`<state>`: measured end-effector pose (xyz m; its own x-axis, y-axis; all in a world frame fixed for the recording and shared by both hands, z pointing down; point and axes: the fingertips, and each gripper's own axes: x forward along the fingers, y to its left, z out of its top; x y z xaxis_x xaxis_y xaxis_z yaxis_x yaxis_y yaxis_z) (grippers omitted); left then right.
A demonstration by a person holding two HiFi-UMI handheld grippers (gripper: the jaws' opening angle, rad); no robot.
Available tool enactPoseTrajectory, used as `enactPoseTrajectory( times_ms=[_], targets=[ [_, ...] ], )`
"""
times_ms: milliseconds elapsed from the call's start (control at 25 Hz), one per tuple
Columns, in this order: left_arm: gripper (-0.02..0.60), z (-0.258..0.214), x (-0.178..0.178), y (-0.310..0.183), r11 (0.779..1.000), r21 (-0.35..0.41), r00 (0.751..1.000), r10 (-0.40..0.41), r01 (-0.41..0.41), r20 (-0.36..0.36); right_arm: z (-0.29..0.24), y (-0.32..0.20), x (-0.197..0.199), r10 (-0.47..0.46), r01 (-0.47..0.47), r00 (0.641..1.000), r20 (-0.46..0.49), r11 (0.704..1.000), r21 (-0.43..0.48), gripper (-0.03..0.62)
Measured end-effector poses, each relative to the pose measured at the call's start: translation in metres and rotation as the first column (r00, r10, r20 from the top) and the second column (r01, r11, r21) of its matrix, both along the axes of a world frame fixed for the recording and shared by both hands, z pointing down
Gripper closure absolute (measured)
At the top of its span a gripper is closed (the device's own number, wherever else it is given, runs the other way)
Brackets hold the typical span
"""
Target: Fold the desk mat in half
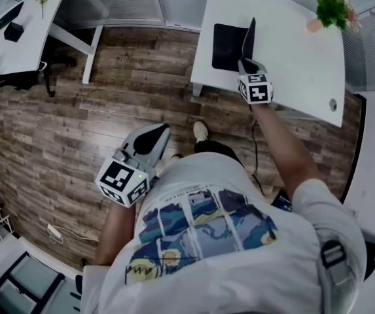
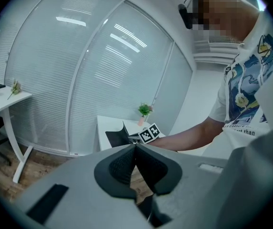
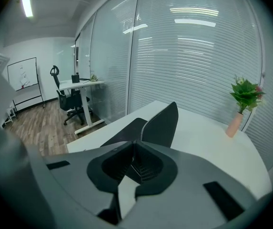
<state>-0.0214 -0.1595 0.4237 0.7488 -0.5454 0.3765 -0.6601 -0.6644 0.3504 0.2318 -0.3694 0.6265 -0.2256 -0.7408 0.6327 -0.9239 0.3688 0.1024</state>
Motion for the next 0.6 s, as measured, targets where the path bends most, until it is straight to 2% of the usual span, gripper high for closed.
enactPoseTrajectory(
  times_ms=[440, 600],
  targets=[
    [0.578, 0.006, -0.026, 0.013, 0.996, -0.024, 0.996, -0.085, 0.085, -0.002, 0.028, -0.002, -0.058, -0.117, 0.114, 0.993, -0.034, 0.99, -0.084, 0.572],
    [0.578, 0.005, -0.03, 0.014, 0.994, -0.027, 0.994, -0.11, 0.11, 0.001, 0.031, -0.006, -0.075, -0.163, 0.158, 0.985, -0.052, 0.983, -0.089, 0.572]
  ],
)
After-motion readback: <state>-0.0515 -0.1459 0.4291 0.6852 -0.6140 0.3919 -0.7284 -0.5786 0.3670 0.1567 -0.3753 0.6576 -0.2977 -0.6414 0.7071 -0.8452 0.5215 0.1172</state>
